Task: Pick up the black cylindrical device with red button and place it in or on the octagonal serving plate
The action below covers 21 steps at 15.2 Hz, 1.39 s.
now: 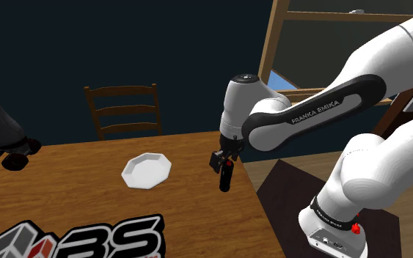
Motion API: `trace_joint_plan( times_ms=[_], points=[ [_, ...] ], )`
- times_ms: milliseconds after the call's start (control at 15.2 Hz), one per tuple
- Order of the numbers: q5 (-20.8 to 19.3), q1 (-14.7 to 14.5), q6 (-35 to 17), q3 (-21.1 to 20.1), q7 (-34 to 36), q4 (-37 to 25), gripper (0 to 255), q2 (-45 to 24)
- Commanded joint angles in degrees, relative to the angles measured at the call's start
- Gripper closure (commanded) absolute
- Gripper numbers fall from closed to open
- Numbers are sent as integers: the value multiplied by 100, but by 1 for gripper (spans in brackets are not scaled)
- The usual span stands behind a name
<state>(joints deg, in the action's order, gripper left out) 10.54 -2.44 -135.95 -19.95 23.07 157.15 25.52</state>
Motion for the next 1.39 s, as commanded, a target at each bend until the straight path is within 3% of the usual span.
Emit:
trace_joint_plan(
  times_ms=[0,66,132,726,1320],
  points=[
    [0,0,-4,-1,0,0,0,-3],
    [0,0,-4,-1,0,0,0,-3],
    [0,1,-4,0,0,0,255,-3],
    [0,0,-4,0,0,0,255,-3],
    [-21,-24,874,143,-40,-389,255,489]
  ],
)
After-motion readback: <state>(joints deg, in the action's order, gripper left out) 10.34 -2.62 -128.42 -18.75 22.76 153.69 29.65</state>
